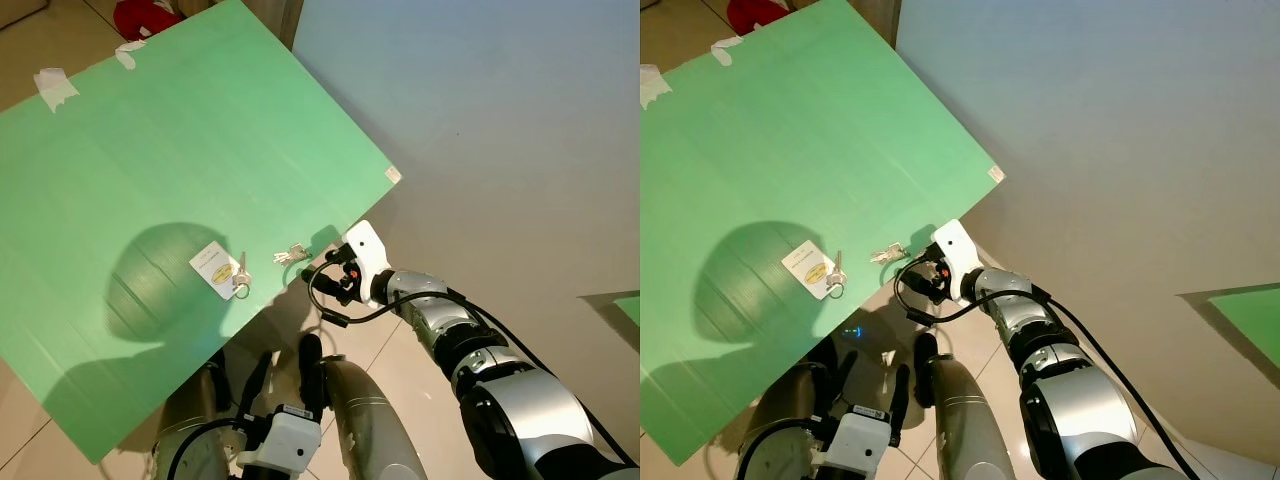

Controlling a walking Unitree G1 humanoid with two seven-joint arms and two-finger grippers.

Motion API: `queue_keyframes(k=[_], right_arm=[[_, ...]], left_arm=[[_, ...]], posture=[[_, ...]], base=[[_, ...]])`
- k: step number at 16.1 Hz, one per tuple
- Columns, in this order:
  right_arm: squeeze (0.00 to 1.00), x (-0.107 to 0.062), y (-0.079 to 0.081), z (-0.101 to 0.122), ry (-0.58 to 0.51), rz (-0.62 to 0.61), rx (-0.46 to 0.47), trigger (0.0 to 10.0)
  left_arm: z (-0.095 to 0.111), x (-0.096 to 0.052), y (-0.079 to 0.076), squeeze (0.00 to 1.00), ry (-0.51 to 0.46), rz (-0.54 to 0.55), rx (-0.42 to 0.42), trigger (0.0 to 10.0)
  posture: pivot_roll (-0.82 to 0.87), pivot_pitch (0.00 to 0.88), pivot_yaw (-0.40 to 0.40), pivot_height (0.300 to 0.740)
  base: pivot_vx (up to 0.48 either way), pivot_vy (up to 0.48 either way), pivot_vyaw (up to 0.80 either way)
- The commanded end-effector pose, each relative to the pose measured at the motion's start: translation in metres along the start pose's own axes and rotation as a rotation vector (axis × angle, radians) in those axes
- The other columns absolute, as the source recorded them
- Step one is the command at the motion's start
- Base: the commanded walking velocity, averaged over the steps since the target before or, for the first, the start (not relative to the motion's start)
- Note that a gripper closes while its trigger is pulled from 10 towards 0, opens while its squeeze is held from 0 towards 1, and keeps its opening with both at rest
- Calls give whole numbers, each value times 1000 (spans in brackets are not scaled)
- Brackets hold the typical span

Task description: Hang keys on a hook

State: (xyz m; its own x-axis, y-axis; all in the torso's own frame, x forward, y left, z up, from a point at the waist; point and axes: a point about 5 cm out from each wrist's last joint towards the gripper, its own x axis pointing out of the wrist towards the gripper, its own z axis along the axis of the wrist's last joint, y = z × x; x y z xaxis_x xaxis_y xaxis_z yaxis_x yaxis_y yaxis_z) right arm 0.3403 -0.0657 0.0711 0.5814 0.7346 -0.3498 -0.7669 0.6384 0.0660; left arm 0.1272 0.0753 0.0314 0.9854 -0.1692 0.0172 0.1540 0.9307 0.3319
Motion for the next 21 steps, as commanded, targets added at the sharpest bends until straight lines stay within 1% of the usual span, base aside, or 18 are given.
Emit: queue_keyframes(k=[1, 7, 13, 21], right_arm=[[0, -7, -1, -18, 51, 0, 12, 10000], [0, -5, 0, -13, 21, -9, -7, 10000], [0, -1, 3, -8, -15, -4, 33, 10000], [0, 3, 9, -6, -25, 16, 30, 10000]], left_arm=[[-4, -16, -15, 0, 59, -45, -15, 10000], [-3, -16, -16, 0, 59, -45, -16, 10000], [-3, -16, -16, 0, 60, -44, -14, 10000], [-3, -15, -16, 0, 58, -46, -13, 10000]], posture=[[-103, 494, -307, 740], [-106, 498, -309, 740], [-106, 502, -309, 740], [-109, 505, -308, 740]], base=[[0, 0, 0], [0, 0, 0], [0, 0, 0], [0, 0, 0]])
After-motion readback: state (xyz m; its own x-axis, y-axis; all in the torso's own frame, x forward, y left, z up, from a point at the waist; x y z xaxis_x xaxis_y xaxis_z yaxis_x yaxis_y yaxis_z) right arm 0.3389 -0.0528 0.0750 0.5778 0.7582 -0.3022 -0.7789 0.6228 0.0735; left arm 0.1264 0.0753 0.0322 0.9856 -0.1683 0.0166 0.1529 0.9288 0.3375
